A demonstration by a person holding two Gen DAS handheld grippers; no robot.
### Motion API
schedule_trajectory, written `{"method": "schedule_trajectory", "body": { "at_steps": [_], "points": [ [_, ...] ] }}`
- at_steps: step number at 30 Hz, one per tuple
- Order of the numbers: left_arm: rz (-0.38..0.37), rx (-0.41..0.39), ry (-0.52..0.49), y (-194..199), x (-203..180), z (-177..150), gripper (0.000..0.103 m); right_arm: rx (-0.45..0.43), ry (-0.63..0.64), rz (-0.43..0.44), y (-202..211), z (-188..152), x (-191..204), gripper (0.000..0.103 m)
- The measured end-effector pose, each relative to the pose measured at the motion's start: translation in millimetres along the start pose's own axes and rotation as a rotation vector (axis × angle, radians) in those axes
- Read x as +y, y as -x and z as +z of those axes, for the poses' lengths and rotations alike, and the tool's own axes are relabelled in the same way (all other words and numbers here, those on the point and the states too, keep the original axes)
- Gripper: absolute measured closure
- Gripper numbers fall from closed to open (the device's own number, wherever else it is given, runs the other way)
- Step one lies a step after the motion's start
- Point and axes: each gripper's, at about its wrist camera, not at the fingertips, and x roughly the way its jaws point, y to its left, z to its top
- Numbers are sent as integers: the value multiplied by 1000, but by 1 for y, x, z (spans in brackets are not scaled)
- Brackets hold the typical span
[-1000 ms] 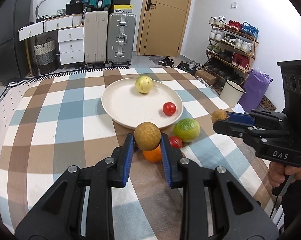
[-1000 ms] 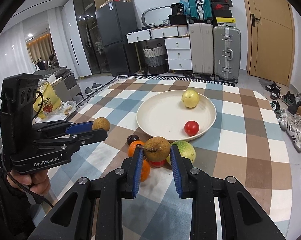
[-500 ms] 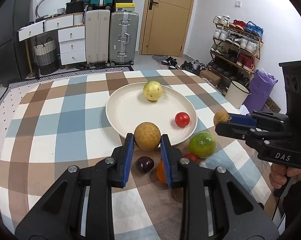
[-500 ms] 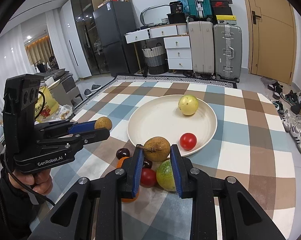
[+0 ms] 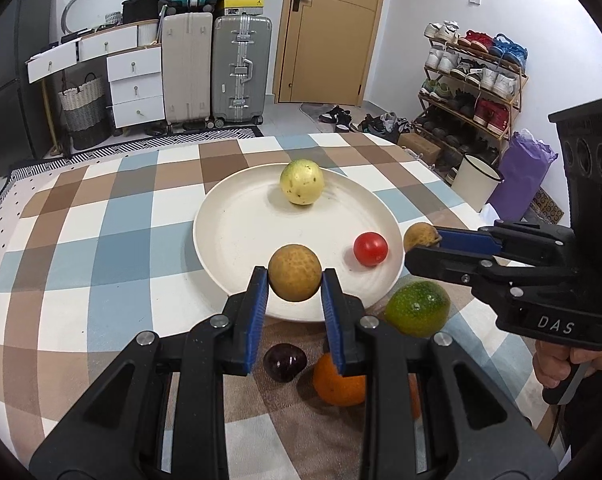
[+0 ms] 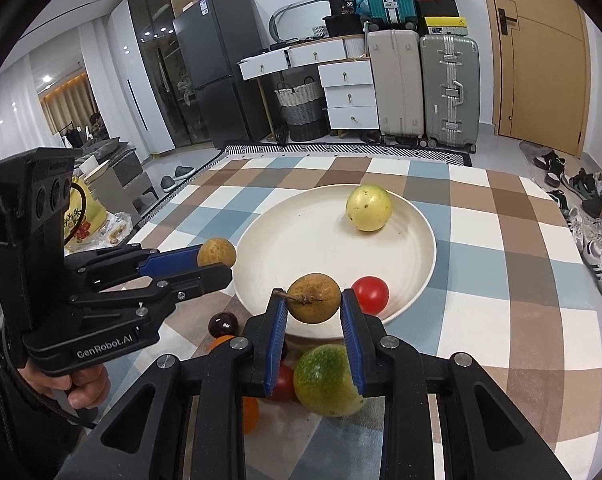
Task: Organize fruits
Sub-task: 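Carry the pear and round brown fruit over the white plate with both grippers, then lower both brown fruits into the plate and open both grippers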
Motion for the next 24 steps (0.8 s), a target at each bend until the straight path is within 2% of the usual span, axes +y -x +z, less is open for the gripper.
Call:
{"method": "schedule_trajectory", "body": {
  "at_steps": [5,24],
  "points": [
    [14,6,0,-13,3,3,79,11,-15,-26,-14,4,-2,76],
    [19,31,32,-37,13,-2,79,69,5,-19,-40,7,-1,76]
  ]
}}
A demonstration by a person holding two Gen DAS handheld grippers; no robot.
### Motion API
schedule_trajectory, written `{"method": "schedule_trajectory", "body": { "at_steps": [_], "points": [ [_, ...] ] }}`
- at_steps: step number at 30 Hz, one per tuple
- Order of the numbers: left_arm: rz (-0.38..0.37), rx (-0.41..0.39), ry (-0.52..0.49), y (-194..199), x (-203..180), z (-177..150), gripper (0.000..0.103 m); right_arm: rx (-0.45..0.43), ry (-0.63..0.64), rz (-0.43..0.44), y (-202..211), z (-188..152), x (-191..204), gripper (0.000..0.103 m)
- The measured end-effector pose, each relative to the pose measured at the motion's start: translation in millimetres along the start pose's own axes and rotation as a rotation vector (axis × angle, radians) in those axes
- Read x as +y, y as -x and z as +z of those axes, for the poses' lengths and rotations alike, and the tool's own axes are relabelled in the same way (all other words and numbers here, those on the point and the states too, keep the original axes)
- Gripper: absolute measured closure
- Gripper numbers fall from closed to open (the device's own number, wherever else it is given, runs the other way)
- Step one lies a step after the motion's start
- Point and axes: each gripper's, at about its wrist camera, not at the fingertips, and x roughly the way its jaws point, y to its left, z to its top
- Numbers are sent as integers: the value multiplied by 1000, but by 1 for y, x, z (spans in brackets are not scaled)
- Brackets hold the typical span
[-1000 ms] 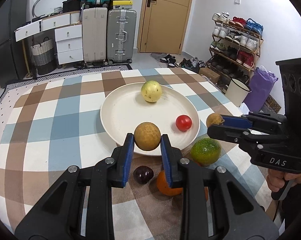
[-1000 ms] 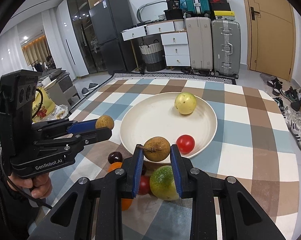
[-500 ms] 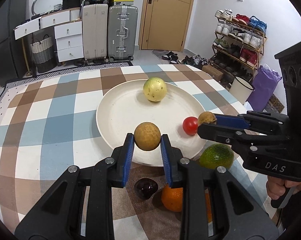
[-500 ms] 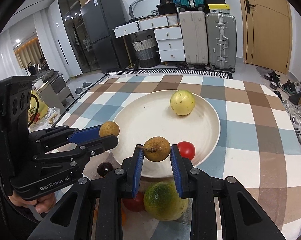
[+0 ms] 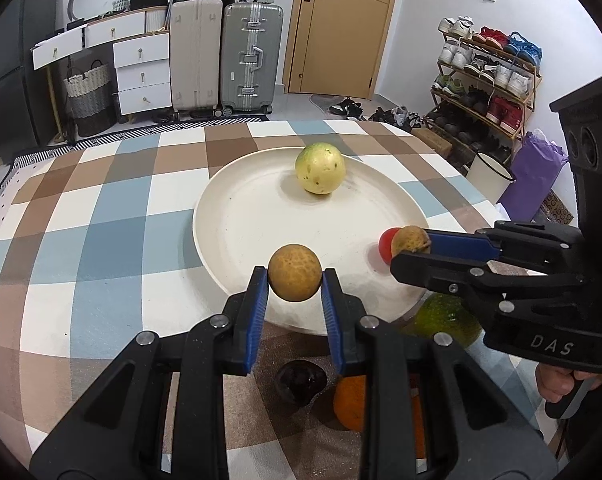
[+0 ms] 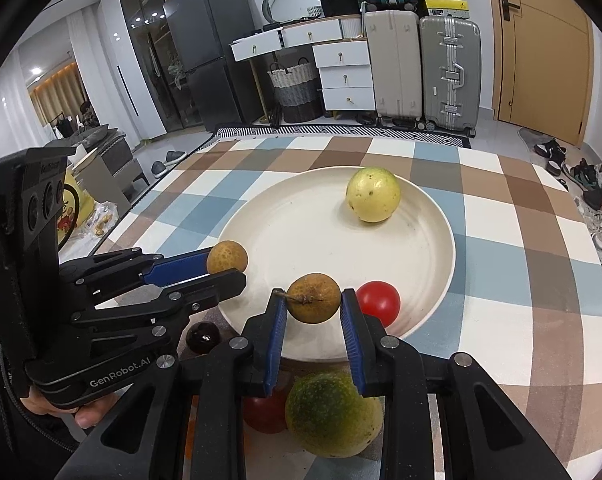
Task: Organize fruits
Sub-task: 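Lower both brown fruits into the plate and open both grippers, then move the right gripper toward the green-striped fruit beside the plate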
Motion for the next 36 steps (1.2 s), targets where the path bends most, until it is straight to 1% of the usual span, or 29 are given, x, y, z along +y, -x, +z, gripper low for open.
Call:
{"method": "schedule_trajectory", "body": {
  "at_steps": [2,4,6,8,10,11,12,13,14,16,18,20,22,23,26,28,30,34,36],
  "points": [
    [-3,-1,3,-1,1,0,79,3,1,-6,-2,0,0,75],
    [-4,-4,7,0,0,1,79,4,4,-16,-2,0,1,73],
    [-2,-6,7,1,0,1,79,-16,-1,-26,1,-1,0,66],
    [0,-7,7,3,0,2,79,-33,-9,-30,6,-2,-1,55],
    [-3,-3,14,5,1,2,76,-41,-18,-45,11,-3,-3,53],
    [-5,-1,18,6,1,1,75,-42,-23,-54,15,-4,-4,50],
    [-2,0,20,8,1,1,66,-43,-23,-58,17,-6,-5,41],
    [3,-1,19,10,1,0,54,-46,-24,-62,21,-7,-6,35],
    [19,-9,15,14,0,0,47,-52,-28,-65,26,-10,-7,24],
    [34,-34,8,23,-1,-3,23,-62,-34,-65,34,-14,-10,13],
    [50,-60,3,33,-1,-6,15,-68,-41,-68,41,-18,-13,4],
    [64,-74,2,43,0,-9,13,-70,-44,-72,47,-21,-14,1],
    [84,-87,6,51,3,-13,1,-75,-37,-71,53,-25,-14,1],
    [97,-102,15,57,5,-16,1,-76,-27,-77,56,-27,-13,1],
    [69,-107,38,66,13,-24,1,-80,8,-99,60,-32,-10,1],
    [65,-116,46,70,18,-27,1,-80,25,-94,60,-35,-8,1],
    [71,-106,51,70,20,-30,1,-72,43,-82,59,-38,-8,1],
    [67,-98,48,66,18,-32,1,-75,24,-65,54,-41,-13,1],
    [71,-99,21,67,13,-33,1,-49,2,-66,51,-44,-15,1]
  ]
}}
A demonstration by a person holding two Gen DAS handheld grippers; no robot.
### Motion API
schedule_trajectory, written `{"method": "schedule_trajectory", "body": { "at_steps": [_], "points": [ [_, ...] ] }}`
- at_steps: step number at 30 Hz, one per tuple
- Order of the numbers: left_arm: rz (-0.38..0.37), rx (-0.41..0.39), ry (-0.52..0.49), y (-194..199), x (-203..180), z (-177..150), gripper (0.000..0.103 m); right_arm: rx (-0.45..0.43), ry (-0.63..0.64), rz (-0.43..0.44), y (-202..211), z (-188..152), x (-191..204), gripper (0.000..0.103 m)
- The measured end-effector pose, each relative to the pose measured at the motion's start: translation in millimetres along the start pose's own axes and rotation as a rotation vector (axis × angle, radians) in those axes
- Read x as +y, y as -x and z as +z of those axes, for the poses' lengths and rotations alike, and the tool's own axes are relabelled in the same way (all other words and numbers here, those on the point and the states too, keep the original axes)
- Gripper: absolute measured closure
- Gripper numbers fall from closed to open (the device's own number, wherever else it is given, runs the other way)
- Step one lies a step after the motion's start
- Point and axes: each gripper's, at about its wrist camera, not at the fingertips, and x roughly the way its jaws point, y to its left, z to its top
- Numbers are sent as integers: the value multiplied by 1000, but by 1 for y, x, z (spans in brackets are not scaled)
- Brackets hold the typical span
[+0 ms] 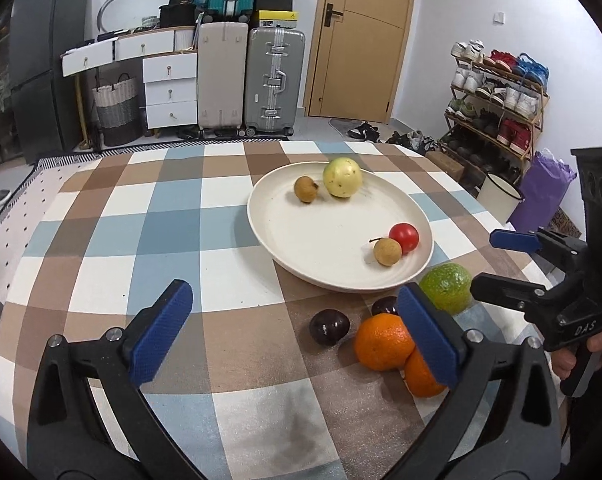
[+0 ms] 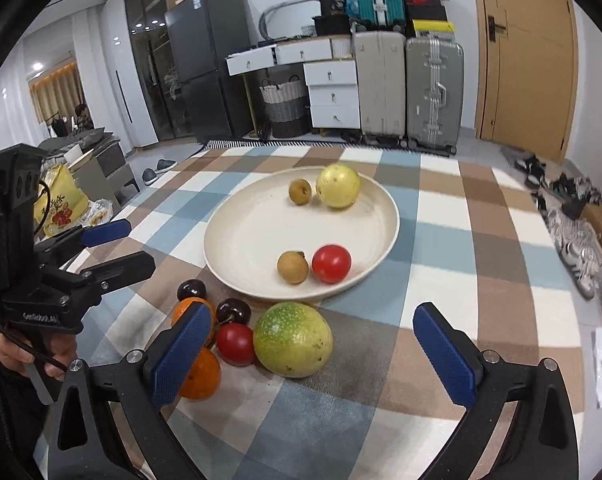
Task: Organize fruits
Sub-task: 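Move the right gripper toward the green-striped fruit beside the plate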
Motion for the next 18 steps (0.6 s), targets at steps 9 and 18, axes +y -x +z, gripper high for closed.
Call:
{"method": "schedule_trajectory", "body": {
  "at_steps": [9,18],
  "points": [
    [-23,33,-24,-7,-9,-6,1,25,5,-21,-11,-7,0,1],
    [-36,74,-25,-17,-11,-10,1,52,-77,7,-19,-8,-16,1]
  ]
}}
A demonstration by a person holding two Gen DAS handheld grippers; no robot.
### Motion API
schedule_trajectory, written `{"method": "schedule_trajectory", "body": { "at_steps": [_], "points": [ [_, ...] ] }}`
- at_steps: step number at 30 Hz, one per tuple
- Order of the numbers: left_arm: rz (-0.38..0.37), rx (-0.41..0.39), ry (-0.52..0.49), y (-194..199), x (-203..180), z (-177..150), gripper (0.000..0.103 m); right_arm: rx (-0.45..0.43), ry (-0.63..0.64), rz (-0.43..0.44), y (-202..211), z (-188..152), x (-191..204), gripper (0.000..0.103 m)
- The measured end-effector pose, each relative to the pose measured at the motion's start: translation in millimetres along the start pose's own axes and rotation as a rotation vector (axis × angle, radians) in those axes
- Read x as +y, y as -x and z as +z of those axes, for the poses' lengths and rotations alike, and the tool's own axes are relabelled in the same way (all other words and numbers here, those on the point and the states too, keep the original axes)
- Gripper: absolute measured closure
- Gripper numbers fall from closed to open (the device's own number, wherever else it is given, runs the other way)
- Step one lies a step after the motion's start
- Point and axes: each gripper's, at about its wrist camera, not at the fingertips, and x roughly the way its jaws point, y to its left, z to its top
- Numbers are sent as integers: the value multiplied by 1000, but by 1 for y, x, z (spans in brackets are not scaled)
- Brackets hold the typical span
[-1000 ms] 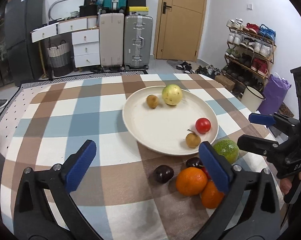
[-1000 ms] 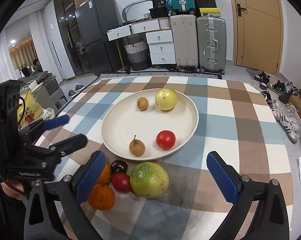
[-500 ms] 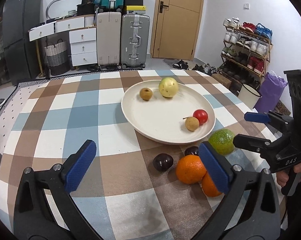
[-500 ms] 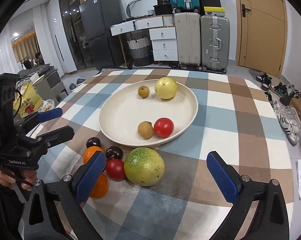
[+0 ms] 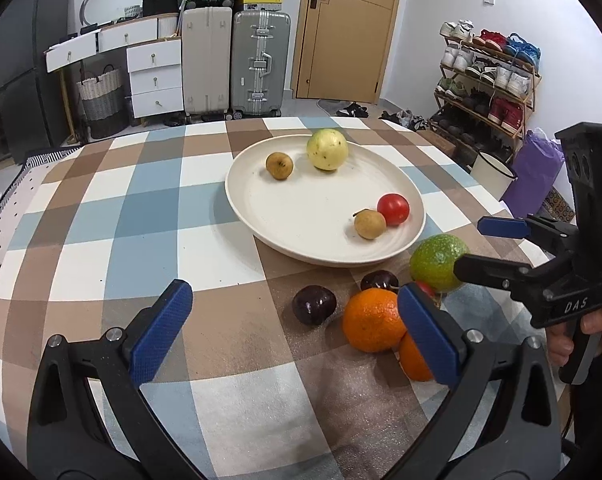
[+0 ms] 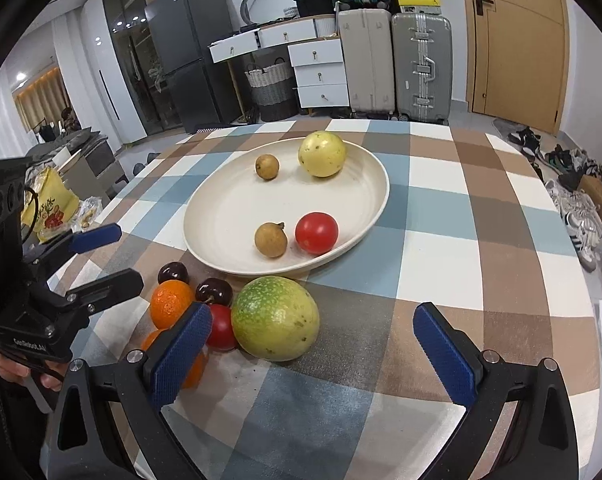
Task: Organize fruits
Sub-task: 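Move the right gripper toward the green-striped fruit beside the plate, then close the right gripper around the green-striped fruit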
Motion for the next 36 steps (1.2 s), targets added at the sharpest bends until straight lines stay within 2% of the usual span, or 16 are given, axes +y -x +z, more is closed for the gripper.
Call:
{"method": "schedule_trajectory", "body": {
  "at_steps": [2,9,22,33,34,35,36],
  "points": [
    [2,-8,-9,1,-1,-1,1,3,-24,31,-2,0,-4,1],
    [-4,-6,-9,-1,-1,-2,1,27,-27,39,-10,-1,-1,1],
    [-14,-27,3,3,1,-1,1,43,-33,-3,-25,-2,3,10],
    [-45,-4,-22,1,-6,-5,1,42,-43,65,-24,-3,4,30],
    [-45,-6,-23,1,-6,-6,1,39,-43,78,-24,-3,4,34],
    [-47,-5,-21,0,-6,-6,1,25,-31,95,-21,-3,6,47],
    [-51,-2,-18,0,-6,-6,1,14,-18,86,-19,-3,8,52]
  ]
}}
